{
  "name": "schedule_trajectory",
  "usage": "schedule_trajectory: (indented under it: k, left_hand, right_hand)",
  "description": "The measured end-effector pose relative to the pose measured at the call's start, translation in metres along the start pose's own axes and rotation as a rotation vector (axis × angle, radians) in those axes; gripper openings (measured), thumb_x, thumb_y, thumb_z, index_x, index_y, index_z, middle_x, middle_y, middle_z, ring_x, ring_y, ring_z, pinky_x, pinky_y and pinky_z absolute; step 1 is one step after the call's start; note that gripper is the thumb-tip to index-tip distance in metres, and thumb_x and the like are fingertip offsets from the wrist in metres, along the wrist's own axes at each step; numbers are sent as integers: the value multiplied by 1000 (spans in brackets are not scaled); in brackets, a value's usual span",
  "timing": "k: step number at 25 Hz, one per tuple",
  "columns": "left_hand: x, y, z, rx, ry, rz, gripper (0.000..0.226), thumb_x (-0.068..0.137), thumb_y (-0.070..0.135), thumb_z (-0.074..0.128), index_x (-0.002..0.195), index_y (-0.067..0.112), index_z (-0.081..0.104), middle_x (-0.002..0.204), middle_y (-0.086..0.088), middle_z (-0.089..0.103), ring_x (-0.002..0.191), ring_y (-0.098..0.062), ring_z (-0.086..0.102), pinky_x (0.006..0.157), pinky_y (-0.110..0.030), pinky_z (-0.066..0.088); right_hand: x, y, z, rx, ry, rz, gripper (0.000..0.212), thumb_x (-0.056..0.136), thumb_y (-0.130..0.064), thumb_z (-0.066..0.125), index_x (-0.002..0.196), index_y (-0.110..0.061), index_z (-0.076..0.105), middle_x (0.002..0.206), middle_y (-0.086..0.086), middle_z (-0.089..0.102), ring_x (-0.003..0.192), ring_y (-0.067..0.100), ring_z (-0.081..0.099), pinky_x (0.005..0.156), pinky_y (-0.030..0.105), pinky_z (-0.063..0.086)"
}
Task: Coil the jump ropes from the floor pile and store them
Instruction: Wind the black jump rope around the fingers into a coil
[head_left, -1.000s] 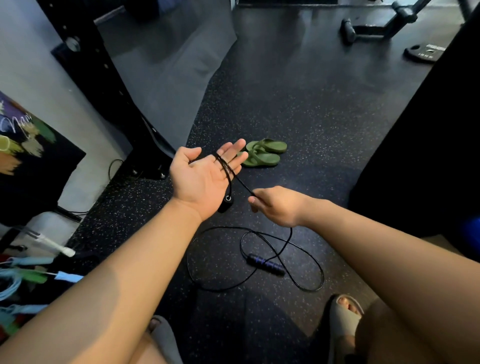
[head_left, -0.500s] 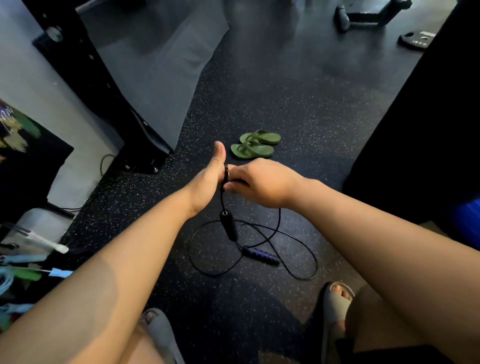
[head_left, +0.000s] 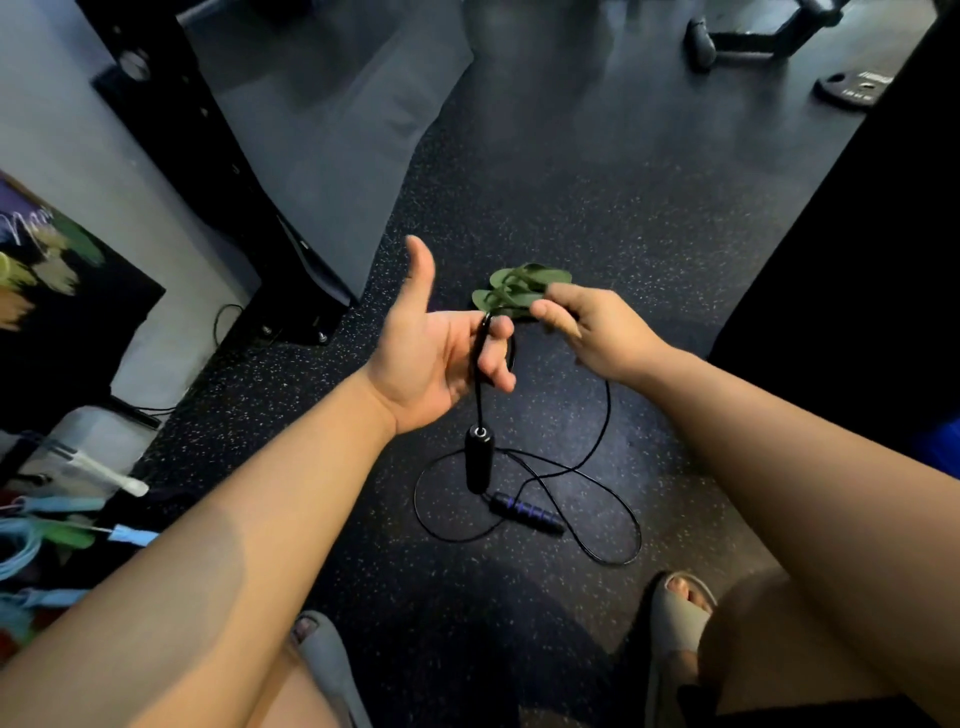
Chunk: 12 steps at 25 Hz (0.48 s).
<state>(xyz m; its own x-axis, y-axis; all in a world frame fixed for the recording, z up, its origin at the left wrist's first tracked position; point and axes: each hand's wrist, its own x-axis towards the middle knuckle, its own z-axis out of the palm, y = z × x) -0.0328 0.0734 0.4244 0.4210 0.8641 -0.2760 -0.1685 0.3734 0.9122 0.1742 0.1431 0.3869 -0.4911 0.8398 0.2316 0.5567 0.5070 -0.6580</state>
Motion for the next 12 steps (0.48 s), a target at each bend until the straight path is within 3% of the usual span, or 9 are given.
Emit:
schedule_trajectory:
  k: [4, 8, 12]
  left_hand:
    - [-5, 4, -4, -460, 39, 133, 109, 66, 100, 18, 97, 4, 60, 75, -6, 59, 78, -28, 60, 93, -36, 43]
    - [-3, 8, -12, -583, 93, 277, 116, 69, 99, 18, 120, 2, 53, 107, -13, 67, 114, -35, 63, 101, -39, 49]
    - [-1, 9, -20, -647, 163, 332, 121, 68, 100, 22, 130, -1, 46, 129, -19, 61, 131, -37, 56, 102, -41, 48]
  right_hand:
    - [-2, -8, 22, 71, -114, 168, 41, 104, -40, 41, 84, -9, 60, 60, -8, 47, 53, 6, 52, 53, 27, 49]
    - [-2, -15, 36, 102, -264, 209, 38, 104, -42, 38, 86, -16, 60, 62, 4, 51, 51, 23, 59, 53, 43, 58]
    - [-2, -34, 39, 7, -358, 158, 35, 105, -38, 38, 91, -16, 62, 67, -2, 55, 57, 12, 58, 55, 33, 51]
